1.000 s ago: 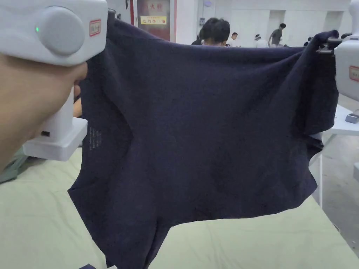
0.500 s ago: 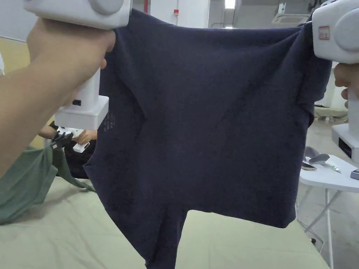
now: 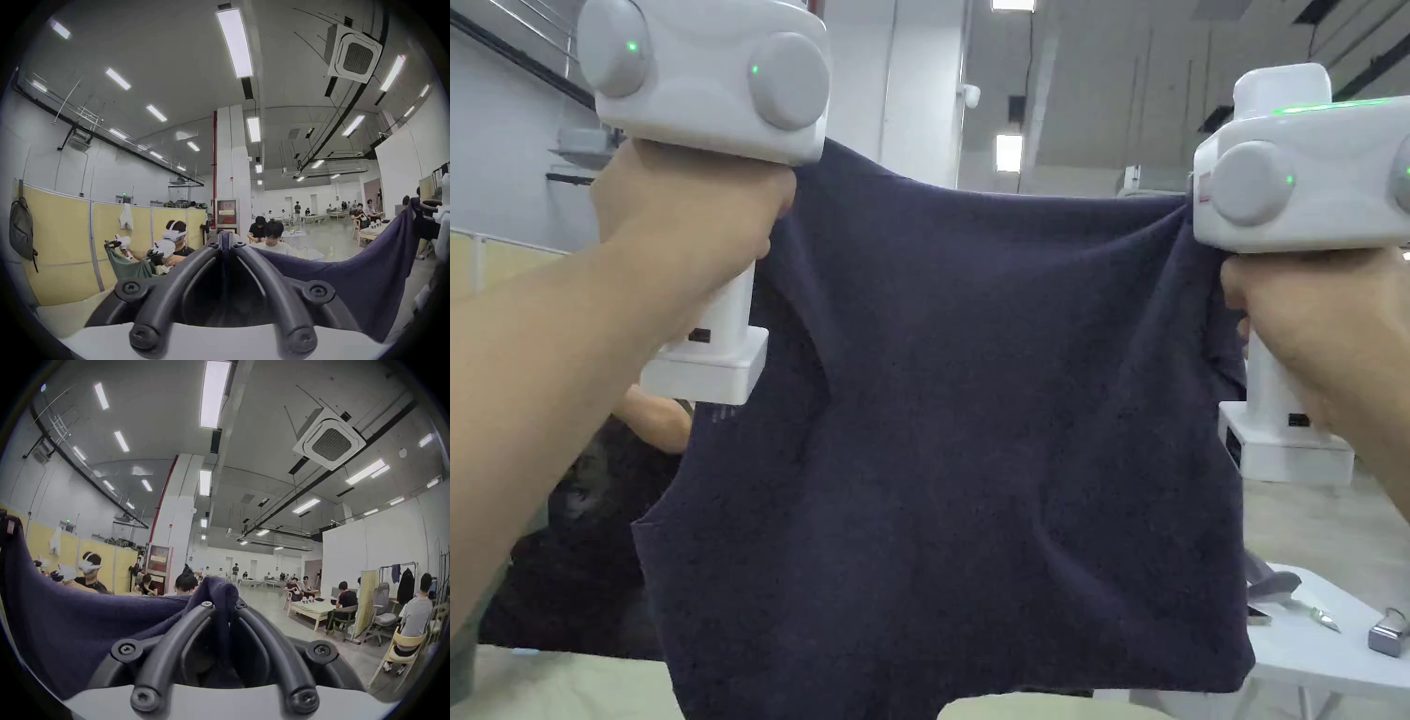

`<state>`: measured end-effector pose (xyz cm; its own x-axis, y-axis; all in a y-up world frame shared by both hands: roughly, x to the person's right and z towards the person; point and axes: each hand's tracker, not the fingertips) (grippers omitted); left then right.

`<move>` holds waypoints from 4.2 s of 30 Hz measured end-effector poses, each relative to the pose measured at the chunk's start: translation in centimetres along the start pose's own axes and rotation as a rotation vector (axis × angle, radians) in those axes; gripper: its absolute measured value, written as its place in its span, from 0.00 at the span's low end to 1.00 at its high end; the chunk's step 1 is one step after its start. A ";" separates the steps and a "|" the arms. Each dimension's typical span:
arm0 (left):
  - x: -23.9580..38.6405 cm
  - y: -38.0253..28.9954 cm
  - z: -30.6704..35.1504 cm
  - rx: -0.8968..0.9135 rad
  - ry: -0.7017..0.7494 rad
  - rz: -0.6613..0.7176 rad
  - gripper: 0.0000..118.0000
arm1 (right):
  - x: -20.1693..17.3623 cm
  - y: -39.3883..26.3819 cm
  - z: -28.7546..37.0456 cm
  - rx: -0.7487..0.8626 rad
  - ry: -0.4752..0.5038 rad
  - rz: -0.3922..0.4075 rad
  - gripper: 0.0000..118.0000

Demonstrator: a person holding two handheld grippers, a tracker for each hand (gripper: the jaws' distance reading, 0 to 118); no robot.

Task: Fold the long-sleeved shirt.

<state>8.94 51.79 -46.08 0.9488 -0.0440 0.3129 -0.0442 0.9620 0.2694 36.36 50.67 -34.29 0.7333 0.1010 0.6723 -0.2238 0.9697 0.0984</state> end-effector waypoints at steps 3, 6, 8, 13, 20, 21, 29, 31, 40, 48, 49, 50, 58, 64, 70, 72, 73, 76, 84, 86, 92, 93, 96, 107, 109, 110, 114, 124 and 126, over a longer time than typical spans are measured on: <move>0.7 1.0 -3.1 0.048 0.016 -0.024 0.04 | -0.3 1.7 -3.4 0.031 -0.015 -0.043 0.15; 0.4 1.5 -6.7 0.062 0.045 -0.014 0.04 | -0.8 2.4 -6.0 0.071 -0.031 -0.042 0.15; 0.7 1.7 -8.7 0.075 0.045 0.007 0.04 | -1.6 2.9 -7.9 0.092 -0.032 -0.046 0.15; 1.8 1.7 -11.5 0.088 0.043 0.013 0.04 | -2.7 3.1 -11.1 0.090 -0.048 -0.050 0.15; 2.5 -0.2 -13.9 0.121 0.059 -0.016 0.04 | -3.4 1.0 -13.2 0.099 -0.071 -0.016 0.15; 2.5 -0.8 -13.9 0.125 0.059 -0.021 0.04 | -3.5 0.3 -13.3 0.099 -0.072 -0.014 0.15; 2.1 -13.9 -10.2 -0.004 0.028 -0.131 0.04 | -5.1 -12.8 -11.0 -0.031 0.027 0.053 0.15; 1.3 -17.6 -8.2 -0.069 -0.002 -0.086 0.04 | -5.0 -16.6 -9.1 -0.077 0.054 0.061 0.15; 1.0 -31.7 7.3 -0.207 -0.062 -0.217 0.04 | -3.4 -31.4 6.0 -0.196 0.154 0.173 0.15; -0.1 -42.0 23.4 -0.398 -0.146 -0.344 0.04 | -0.4 -40.3 20.7 -0.365 0.196 0.181 0.15; -0.2 -43.0 25.4 -0.442 -0.177 -0.370 0.04 | 0.2 -41.3 22.5 -0.384 0.212 0.186 0.15; -0.5 -43.9 27.4 -0.487 -0.234 -0.366 0.04 | 0.7 -42.2 24.4 -0.382 0.207 0.197 0.15; -2.4 -48.7 38.2 -0.740 -0.386 -0.423 0.04 | 3.9 -46.9 35.7 -0.537 0.349 0.318 0.15; -2.2 -50.2 43.2 -0.864 -0.488 -0.466 0.04 | 5.8 -49.2 40.3 -0.683 0.400 0.335 0.15; -3.7 -51.3 45.6 -1.013 -0.574 -0.439 0.04 | 6.6 -50.3 43.5 -0.806 0.470 0.341 0.15; -4.1 -51.8 46.3 -1.057 -0.619 -0.460 0.04 | 6.9 -50.7 44.3 -0.877 0.494 0.306 0.15; -4.3 -52.0 46.5 -1.071 -0.585 -0.478 0.04 | 6.9 -50.9 44.7 -0.922 0.509 0.293 0.15; -4.4 -52.0 46.0 -1.106 -0.582 -0.435 0.05 | 6.8 -51.6 45.5 -0.960 0.531 0.292 0.15; -4.4 -50.4 43.8 -1.175 -0.604 -0.386 0.98 | 8.4 -50.4 43.4 -1.044 0.584 0.153 0.61; -5.0 -48.6 42.8 -1.143 -0.612 -0.333 0.99 | 9.1 -48.8 42.3 -1.018 0.629 0.131 1.00; -6.4 -44.6 37.0 -1.054 -0.547 -0.155 0.99 | 9.6 -44.1 36.7 -0.780 0.609 0.047 1.00; -6.4 -44.6 35.9 -1.026 -0.518 -0.129 0.99 | 9.3 -44.1 35.6 -0.759 0.578 0.057 1.00; -6.0 -45.2 33.5 -0.990 -0.393 -0.090 0.93 | 8.1 -45.4 32.3 -0.756 0.471 0.062 0.99; -0.7 -51.9 24.1 -1.107 -0.366 -0.002 0.04 | 5.7 -52.8 26.6 -0.905 0.402 -0.046 0.08; 0.6 -53.0 20.6 -1.109 -0.363 0.003 0.05 | 5.4 -53.6 25.1 -0.914 0.401 -0.045 0.08; 1.4 -53.6 18.1 -1.108 -0.353 0.017 0.07 | 5.3 -54.1 24.2 -0.922 0.400 -0.055 0.08; 4.5 -56.7 7.6 -1.173 -0.324 0.125 1.00 | 4.8 -55.4 20.6 -0.941 0.396 -0.092 0.08; 11.9 -67.3 -13.9 -1.149 -0.187 0.076 1.00 | 1.9 -60.2 13.7 -1.003 0.417 -0.118 0.08; 14.0 -69.6 -15.8 -1.212 -0.236 -0.037 0.79 | 1.2 -61.4 13.2 -1.016 0.413 -0.117 0.08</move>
<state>30.23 -11.54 -74.81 0.8580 -0.0027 0.5136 0.4191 0.5817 -0.6971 42.50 -11.65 -29.88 0.9159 -0.1208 0.3829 0.3548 0.6900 -0.6309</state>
